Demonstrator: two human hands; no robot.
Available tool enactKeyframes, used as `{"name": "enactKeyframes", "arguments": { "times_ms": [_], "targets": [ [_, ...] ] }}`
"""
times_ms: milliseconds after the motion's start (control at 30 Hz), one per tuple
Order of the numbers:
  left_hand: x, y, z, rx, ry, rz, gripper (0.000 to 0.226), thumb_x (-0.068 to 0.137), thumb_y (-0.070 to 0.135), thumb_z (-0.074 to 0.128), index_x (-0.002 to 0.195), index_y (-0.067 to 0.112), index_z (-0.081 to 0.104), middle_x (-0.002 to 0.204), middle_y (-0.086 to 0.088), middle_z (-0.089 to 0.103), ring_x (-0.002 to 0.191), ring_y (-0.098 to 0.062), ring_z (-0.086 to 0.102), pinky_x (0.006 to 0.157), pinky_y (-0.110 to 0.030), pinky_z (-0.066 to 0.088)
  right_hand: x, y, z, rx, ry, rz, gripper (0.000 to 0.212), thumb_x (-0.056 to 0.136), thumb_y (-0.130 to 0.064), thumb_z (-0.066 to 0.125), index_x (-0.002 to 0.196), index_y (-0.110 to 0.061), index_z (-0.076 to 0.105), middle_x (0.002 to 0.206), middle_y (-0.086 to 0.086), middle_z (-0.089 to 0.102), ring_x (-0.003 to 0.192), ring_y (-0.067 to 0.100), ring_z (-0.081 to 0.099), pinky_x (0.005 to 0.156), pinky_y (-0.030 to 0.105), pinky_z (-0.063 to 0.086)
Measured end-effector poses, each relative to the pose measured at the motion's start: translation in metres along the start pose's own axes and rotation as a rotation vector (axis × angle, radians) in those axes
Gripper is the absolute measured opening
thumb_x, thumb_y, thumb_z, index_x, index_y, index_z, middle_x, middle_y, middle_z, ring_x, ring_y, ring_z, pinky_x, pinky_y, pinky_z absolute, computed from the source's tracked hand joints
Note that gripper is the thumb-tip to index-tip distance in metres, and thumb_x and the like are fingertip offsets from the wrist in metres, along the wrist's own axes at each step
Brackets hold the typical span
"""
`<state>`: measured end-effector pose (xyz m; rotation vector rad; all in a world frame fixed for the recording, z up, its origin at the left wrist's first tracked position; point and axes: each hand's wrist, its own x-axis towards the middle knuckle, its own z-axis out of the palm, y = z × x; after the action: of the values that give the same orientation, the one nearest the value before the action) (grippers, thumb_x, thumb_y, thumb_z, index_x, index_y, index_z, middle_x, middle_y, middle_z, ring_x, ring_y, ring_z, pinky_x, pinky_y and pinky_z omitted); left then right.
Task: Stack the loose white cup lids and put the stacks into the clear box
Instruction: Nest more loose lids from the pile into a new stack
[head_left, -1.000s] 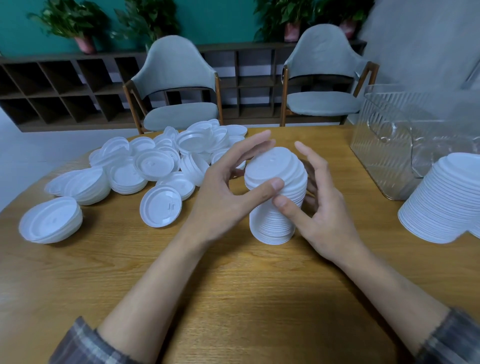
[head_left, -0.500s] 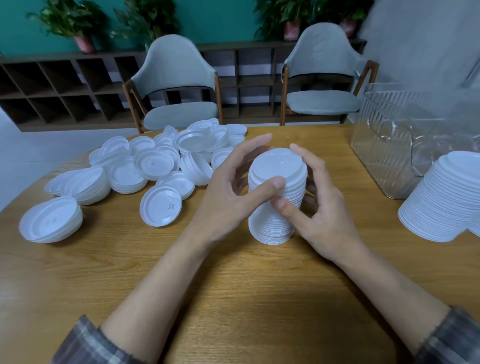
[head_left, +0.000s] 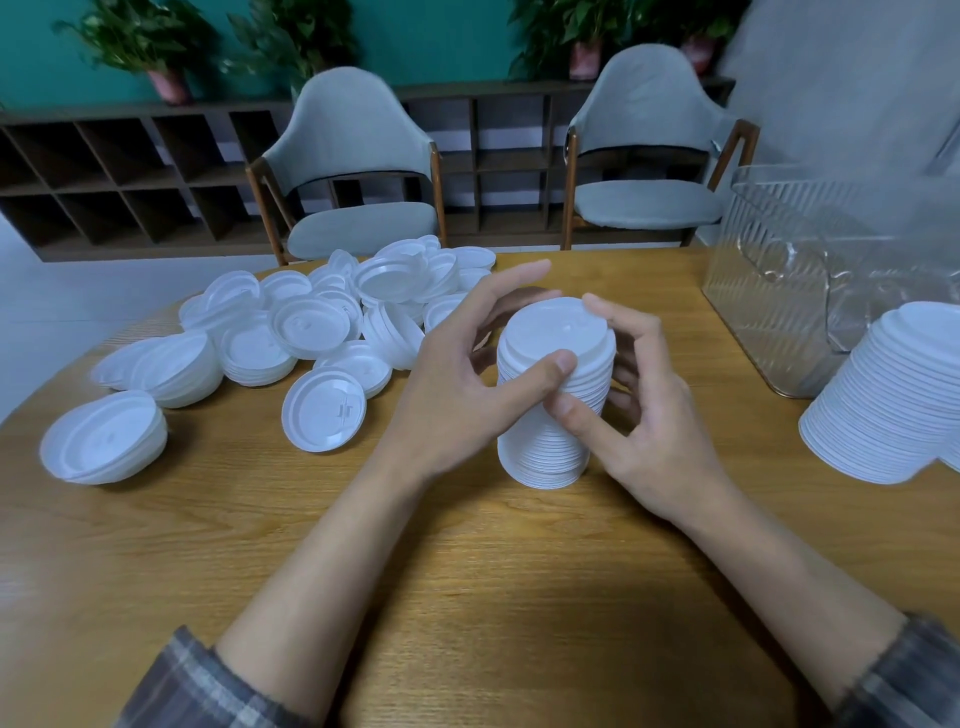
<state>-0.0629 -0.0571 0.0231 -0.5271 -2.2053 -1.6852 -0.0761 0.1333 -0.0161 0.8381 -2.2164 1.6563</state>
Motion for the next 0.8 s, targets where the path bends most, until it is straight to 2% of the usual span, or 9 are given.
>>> {"name": "enactKeyframes", "arguments": {
  "times_ms": [200,267,400,500,667,800],
  "targets": [
    [-0.001,0.001,0.004,-0.023,0.024,0.0,0.058,0.089,0.021,0.084,0.142,0.024,0.06,0.132,0.009,0.07,0.131,-0.009,0.061,0.107,-0.037,0.053,0.001,-0.004,-0.001,0.009,-0.004,-0.005,0.072,0.088,-0.044,0.077,0.146,-0.033,0.036,0.139,-0.025,0.056,0.129,0.003,0.059,0.097,0.027,0.056],
    [-0.001,0.001,0.004,-0.026,0.033,0.006,0.058,0.088,0.02,0.084,0.141,0.022,0.061,0.131,0.008,0.07,0.13,-0.01,0.062,0.105,-0.037,0.054,0.002,-0.004,-0.001,0.01,-0.007,-0.005,0.073,0.089,-0.039,0.077,0.148,-0.031,0.036,0.139,-0.024,0.056,0.128,0.004,0.06,0.097,0.029,0.056],
    [0.0,0.001,0.002,-0.008,0.036,0.008,0.057,0.088,0.021,0.085,0.14,0.024,0.062,0.13,0.009,0.071,0.129,-0.01,0.062,0.104,-0.042,0.056,0.003,-0.005,-0.001,0.03,-0.011,0.01,0.079,0.087,-0.045,0.076,0.153,-0.037,0.033,0.141,-0.018,0.058,0.131,0.008,0.059,0.1,0.035,0.057],
    [0.002,0.002,-0.001,0.027,0.021,0.021,0.056,0.087,0.022,0.086,0.138,0.024,0.064,0.127,0.01,0.072,0.128,-0.012,0.063,0.102,-0.044,0.057,0.003,-0.006,-0.002,0.024,-0.02,0.013,0.082,0.087,-0.046,0.075,0.156,-0.038,0.031,0.143,-0.017,0.056,0.133,0.009,0.057,0.102,0.039,0.056],
    [0.009,0.007,-0.009,0.134,-0.036,0.059,0.057,0.085,0.026,0.088,0.137,0.021,0.065,0.123,0.008,0.073,0.123,-0.009,0.065,0.096,-0.032,0.058,0.003,-0.005,-0.004,0.001,-0.044,0.011,0.079,0.089,-0.047,0.074,0.156,-0.038,0.034,0.142,-0.019,0.055,0.133,0.012,0.057,0.102,0.045,0.056],
    [0.011,0.006,-0.011,0.193,-0.078,0.051,0.056,0.085,0.032,0.087,0.136,0.023,0.066,0.122,0.011,0.072,0.122,-0.006,0.064,0.099,-0.034,0.057,0.001,-0.003,-0.004,-0.016,-0.049,0.013,0.074,0.088,-0.05,0.073,0.152,-0.036,0.039,0.14,-0.017,0.057,0.131,0.012,0.058,0.099,0.044,0.057]
  ]
}}
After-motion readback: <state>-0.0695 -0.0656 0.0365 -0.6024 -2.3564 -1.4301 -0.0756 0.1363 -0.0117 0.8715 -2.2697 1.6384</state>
